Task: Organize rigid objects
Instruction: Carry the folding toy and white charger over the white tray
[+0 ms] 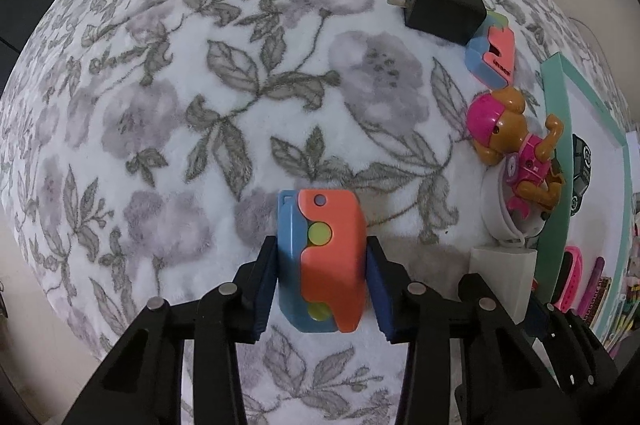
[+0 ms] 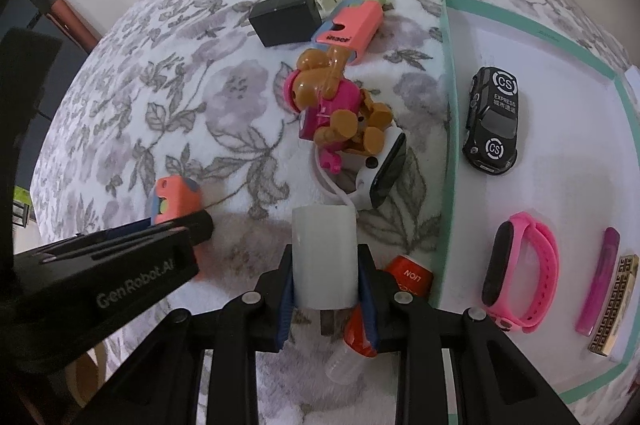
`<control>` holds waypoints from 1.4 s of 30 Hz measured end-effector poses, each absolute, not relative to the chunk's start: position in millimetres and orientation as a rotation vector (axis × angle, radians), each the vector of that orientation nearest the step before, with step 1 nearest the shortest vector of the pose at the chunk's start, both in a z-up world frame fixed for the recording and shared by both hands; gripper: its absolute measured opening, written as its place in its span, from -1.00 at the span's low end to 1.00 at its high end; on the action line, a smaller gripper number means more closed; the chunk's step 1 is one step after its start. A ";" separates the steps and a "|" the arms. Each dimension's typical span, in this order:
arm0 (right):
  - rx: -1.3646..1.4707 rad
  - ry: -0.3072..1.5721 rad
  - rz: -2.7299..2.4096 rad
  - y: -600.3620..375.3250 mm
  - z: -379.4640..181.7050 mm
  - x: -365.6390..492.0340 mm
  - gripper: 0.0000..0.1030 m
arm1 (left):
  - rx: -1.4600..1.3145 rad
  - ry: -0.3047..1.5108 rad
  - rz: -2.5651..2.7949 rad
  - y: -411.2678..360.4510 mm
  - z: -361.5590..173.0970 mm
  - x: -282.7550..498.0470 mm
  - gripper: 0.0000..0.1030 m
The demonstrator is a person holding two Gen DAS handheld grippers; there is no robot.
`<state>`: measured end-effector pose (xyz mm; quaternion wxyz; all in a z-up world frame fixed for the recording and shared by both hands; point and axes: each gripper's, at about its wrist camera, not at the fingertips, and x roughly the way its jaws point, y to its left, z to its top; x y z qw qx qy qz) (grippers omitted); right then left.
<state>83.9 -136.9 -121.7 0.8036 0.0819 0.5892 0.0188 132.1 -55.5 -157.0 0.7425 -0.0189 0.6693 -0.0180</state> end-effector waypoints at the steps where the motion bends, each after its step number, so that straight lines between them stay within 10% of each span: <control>1: 0.167 1.262 0.039 -135.5 -122.8 84.7 -0.42 | -0.038 1.467 -0.041 -53.2 -156.2 131.3 -0.15; 42: 0.244 0.981 -0.171 -210.5 -45.6 52.2 -0.44 | 0.009 1.203 -0.095 -57.9 -23.9 109.1 -0.15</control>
